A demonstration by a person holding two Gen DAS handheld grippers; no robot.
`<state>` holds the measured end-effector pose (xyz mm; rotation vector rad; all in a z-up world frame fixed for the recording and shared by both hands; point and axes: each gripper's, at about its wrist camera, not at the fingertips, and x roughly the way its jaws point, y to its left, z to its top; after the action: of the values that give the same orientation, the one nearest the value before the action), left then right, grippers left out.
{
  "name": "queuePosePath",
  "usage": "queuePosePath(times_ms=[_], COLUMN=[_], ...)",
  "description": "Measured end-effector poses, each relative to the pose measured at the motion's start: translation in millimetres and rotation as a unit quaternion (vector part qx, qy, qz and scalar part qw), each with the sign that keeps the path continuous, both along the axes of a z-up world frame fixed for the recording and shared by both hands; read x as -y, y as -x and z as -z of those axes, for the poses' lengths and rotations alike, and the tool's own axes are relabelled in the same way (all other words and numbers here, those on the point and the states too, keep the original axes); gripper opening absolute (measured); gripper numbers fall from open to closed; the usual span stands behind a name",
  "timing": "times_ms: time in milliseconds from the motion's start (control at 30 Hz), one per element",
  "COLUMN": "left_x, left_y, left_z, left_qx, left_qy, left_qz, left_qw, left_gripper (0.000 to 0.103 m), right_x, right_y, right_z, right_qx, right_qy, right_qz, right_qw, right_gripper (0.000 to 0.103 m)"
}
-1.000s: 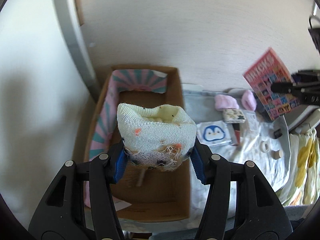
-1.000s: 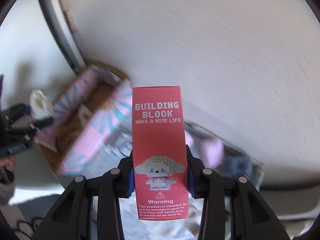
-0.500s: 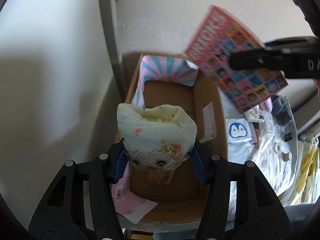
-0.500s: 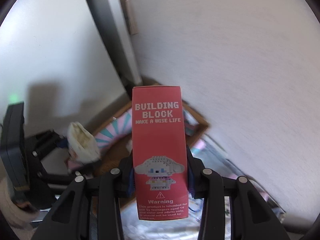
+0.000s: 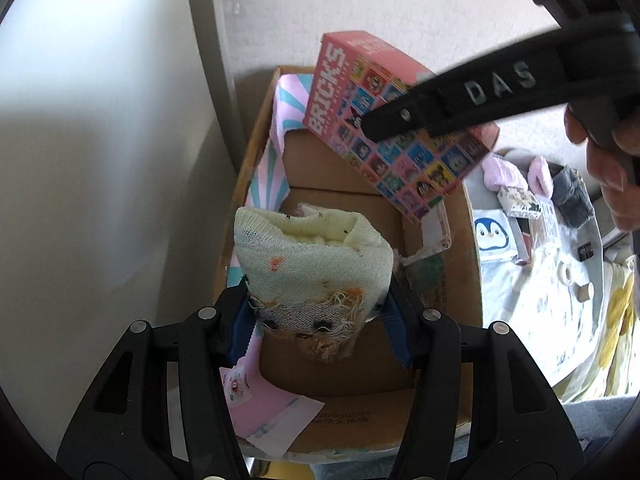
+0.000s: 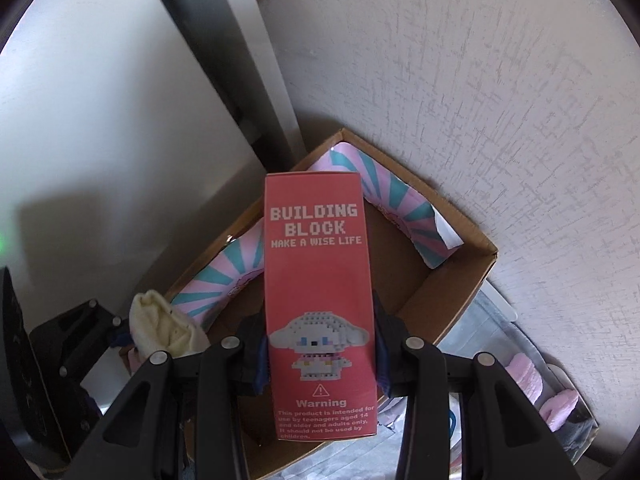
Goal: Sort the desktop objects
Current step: 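Carry sock and pink box into the cardboard box and release both, then return both tools to the table items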
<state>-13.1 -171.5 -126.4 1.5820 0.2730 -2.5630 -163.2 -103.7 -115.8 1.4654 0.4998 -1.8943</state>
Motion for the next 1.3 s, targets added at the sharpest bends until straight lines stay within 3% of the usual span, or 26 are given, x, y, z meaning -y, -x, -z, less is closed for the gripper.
queuePosePath(times_ms=[333, 367, 400, 433, 467, 533, 733, 933, 1100, 1300], left_x=[4.6, 4.8, 4.4, 3.9, 3.0, 4.1, 10.2, -3.7, -5.9, -15.7], left_y=[4.5, 4.6, 5.4, 5.7, 5.1, 6.0, 11.2, 1.2, -6.9, -8.4], left_z=[5.3, 3.6, 2.9, 2.2, 1.2, 0.0, 2.2, -2.6, -18.6, -53.3], left_qx=[0.002, -0.004, -0.003, 0.000, -0.004, -0.013, -0.010, -0.016, -0.021, -0.046], left_qy=[-0.006, -0.009, -0.009, -0.010, -0.013, -0.020, -0.039, -0.035, -0.030, -0.029], left_qz=[0.017, 0.017, 0.015, 0.014, 0.014, 0.014, 0.004, 0.004, 0.006, 0.019], left_qw=[0.9998, 0.9998, 0.9998, 0.9999, 0.9998, 0.9996, 0.9992, 0.9993, 0.9993, 0.9983], left_gripper=[0.053, 0.062, 0.079, 0.091, 0.102, 0.103, 0.103, 0.103, 0.103, 0.103], right_x=[11.6, 14.6, 16.6, 17.3, 16.1, 12.2, -9.7, -44.0, -64.7, -91.7], right_y=[14.1, 16.0, 18.8, 18.2, 16.7, 14.5, 12.2, 5.8, -0.5, -21.5], right_z=[21.6, 23.4, 23.8, 23.1, 19.2, 10.6, -7.6, -17.4, -27.9, -55.7], right_qx=[-0.008, -0.009, -0.008, -0.008, -0.011, -0.013, -0.033, -0.036, -0.038, -0.084], right_qy=[-0.029, -0.034, -0.034, -0.026, -0.006, 0.028, 0.049, 0.045, 0.043, 0.051], right_qz=[0.021, 0.023, 0.024, 0.025, 0.027, 0.034, 0.056, 0.066, 0.071, 0.075], right_qw=[0.999, 0.999, 0.999, 0.999, 1.000, 0.999, 0.997, 0.996, 0.996, 0.992], right_gripper=[0.038, 0.039, 0.040, 0.049, 0.068, 0.089, 0.089, 0.089, 0.089, 0.089])
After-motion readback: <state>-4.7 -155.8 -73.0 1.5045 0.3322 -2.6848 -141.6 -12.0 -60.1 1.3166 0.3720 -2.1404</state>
